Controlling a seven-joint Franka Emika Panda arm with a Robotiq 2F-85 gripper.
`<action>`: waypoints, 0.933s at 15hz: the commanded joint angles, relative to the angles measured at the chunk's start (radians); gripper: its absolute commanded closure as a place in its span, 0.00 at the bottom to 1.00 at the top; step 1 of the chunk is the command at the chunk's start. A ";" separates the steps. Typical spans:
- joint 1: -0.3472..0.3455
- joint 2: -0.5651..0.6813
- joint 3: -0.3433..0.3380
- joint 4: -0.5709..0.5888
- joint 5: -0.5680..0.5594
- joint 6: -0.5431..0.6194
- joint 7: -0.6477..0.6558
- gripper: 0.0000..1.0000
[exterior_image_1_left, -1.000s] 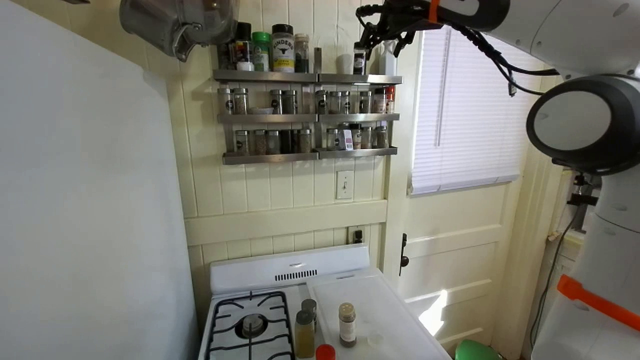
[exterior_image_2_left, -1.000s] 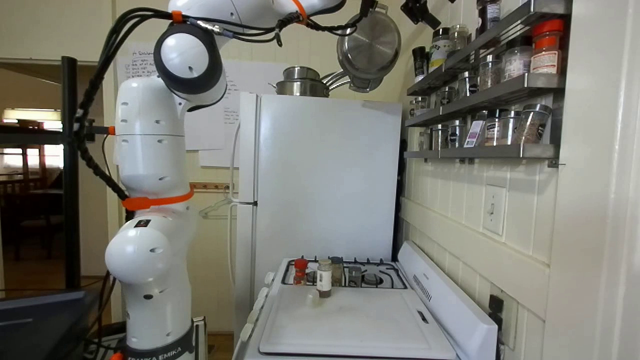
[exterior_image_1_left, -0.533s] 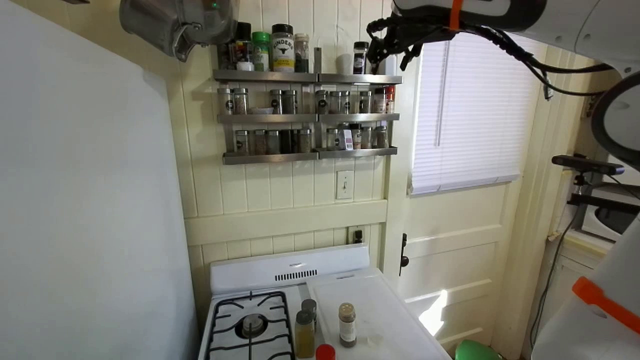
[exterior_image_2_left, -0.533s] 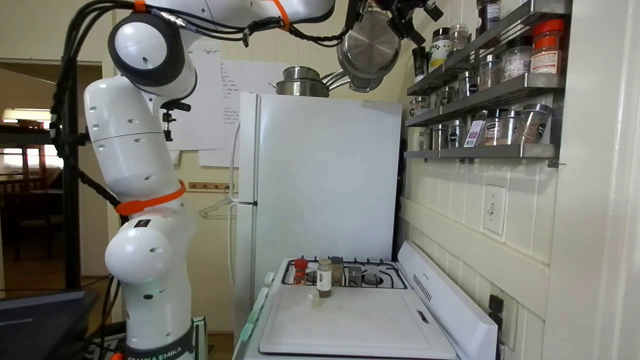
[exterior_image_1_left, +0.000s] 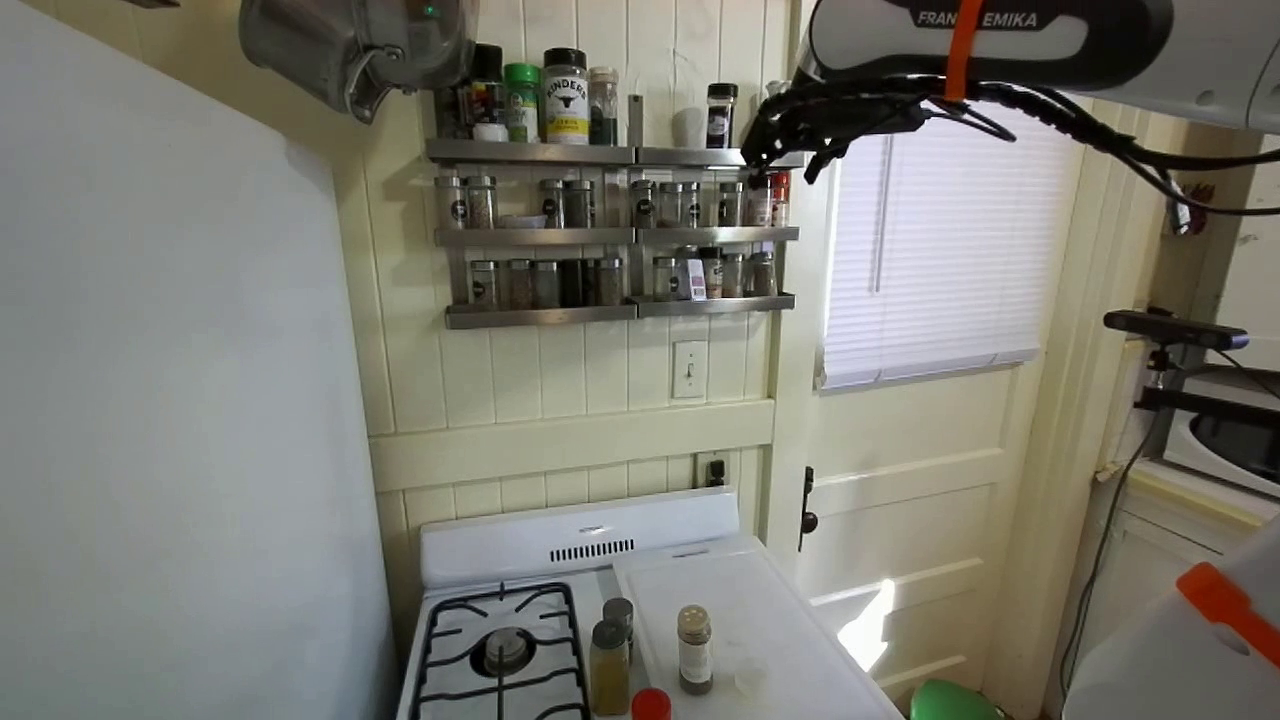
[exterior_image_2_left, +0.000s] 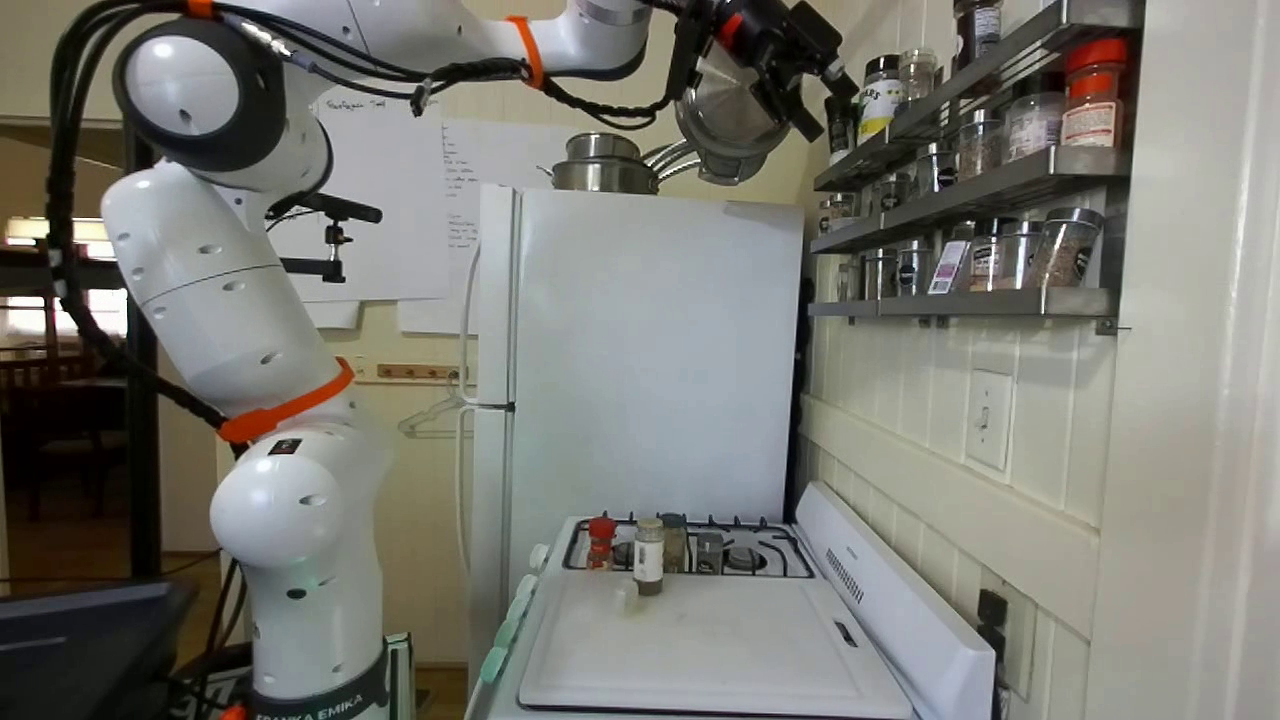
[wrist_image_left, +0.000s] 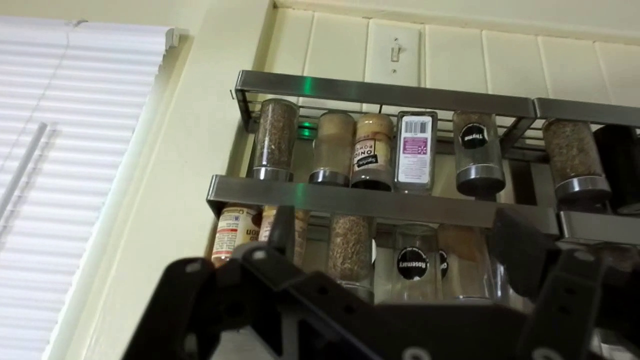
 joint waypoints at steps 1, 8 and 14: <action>0.019 -0.077 -0.032 -0.147 0.067 0.101 -0.005 0.00; 0.055 -0.091 -0.060 -0.284 0.186 0.222 -0.079 0.00; 0.042 -0.058 -0.047 -0.265 0.185 0.194 -0.088 0.00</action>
